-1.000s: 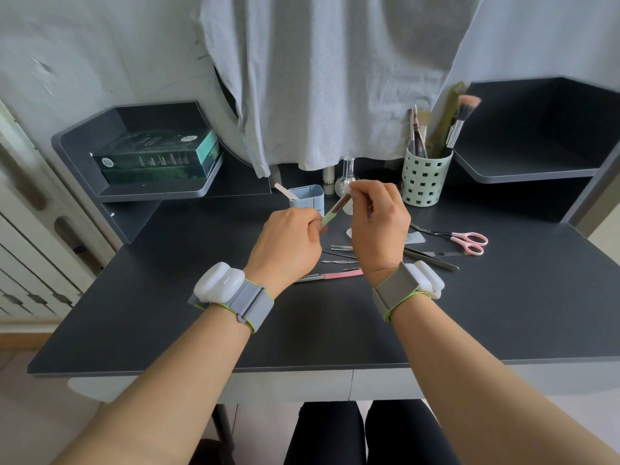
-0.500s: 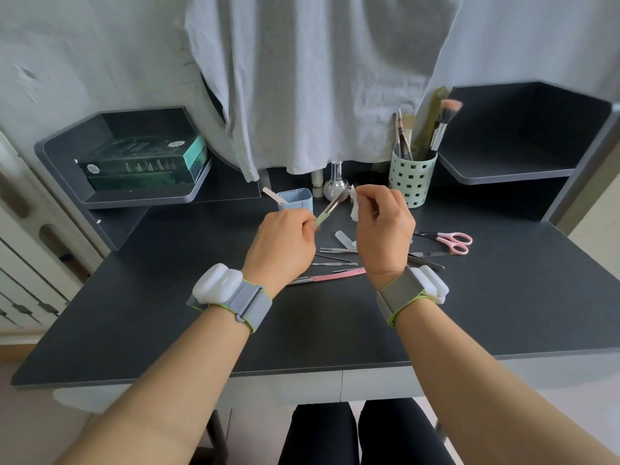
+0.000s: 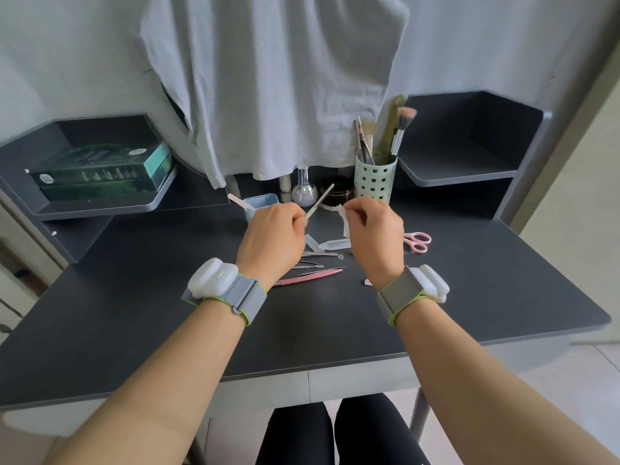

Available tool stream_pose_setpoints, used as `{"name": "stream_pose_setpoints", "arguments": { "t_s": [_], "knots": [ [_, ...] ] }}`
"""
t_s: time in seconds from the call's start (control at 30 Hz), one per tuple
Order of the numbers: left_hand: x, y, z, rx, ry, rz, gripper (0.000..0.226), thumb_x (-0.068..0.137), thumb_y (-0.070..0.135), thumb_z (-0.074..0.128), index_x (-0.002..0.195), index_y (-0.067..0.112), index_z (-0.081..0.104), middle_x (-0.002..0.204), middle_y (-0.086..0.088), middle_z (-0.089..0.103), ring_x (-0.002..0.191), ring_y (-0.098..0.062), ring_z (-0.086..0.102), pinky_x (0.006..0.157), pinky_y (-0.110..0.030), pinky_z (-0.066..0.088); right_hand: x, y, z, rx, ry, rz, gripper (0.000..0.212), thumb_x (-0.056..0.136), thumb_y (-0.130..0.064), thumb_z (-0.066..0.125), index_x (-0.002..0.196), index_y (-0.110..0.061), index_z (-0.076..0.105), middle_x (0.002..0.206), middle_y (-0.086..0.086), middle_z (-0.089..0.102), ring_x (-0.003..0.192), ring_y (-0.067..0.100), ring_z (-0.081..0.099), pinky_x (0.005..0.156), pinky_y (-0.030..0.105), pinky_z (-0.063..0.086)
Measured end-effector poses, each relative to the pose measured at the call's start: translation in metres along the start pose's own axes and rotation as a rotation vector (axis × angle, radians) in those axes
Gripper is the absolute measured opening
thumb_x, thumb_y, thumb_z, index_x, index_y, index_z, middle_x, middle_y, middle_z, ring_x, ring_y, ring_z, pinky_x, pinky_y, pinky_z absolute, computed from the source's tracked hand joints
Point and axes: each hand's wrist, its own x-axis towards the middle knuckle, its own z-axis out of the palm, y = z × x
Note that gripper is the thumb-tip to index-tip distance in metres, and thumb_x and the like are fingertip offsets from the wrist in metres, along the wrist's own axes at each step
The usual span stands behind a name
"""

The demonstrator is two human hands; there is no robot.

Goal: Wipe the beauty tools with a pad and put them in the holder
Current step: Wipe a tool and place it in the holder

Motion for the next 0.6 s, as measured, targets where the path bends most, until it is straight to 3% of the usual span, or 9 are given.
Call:
{"name": "stream_pose_setpoints", "arguments": {
  "t_s": [0.3, 0.43, 0.6],
  "knots": [
    [0.004, -0.002, 0.000, 0.015, -0.004, -0.027, 0.019, 0.098, 0.017, 0.056, 0.095, 0.013, 0.074, 0.090, 0.000, 0.072, 0.081, -0.017, 0.061, 0.073, -0.032, 0.049, 0.018, 0.004, -0.003, -0.111, -0.171, 0.064, 0.021, 0.094, -0.015, 0.053, 0.097, -0.020, 0.073, 0.095, 0.004, 0.070, 0.089, 0.027, 0.063, 0.077, 0.037, 0.053],
    [0.009, -0.006, -0.004, 0.009, -0.010, -0.057, 0.018, 0.096, 0.018, 0.057, 0.092, 0.014, 0.075, 0.086, -0.001, 0.073, 0.082, -0.021, 0.065, 0.078, -0.039, 0.055, 0.027, -0.004, 0.007, -0.189, -0.246, 0.020, 0.024, 0.094, -0.014, 0.050, 0.100, -0.018, 0.073, 0.100, 0.007, 0.068, 0.090, 0.028, 0.061, 0.075, 0.036, 0.051],
    [0.017, -0.012, -0.004, -0.006, -0.015, -0.097, 0.017, 0.096, 0.019, 0.059, 0.092, 0.014, 0.074, 0.082, 0.000, 0.073, 0.080, -0.021, 0.067, 0.077, -0.038, 0.055, 0.030, -0.009, 0.023, -0.221, -0.299, 0.001, 0.023, 0.094, -0.012, 0.049, 0.101, -0.016, 0.071, 0.102, 0.008, 0.063, 0.088, 0.031, 0.060, 0.075, 0.040, 0.052]
  ]
}}
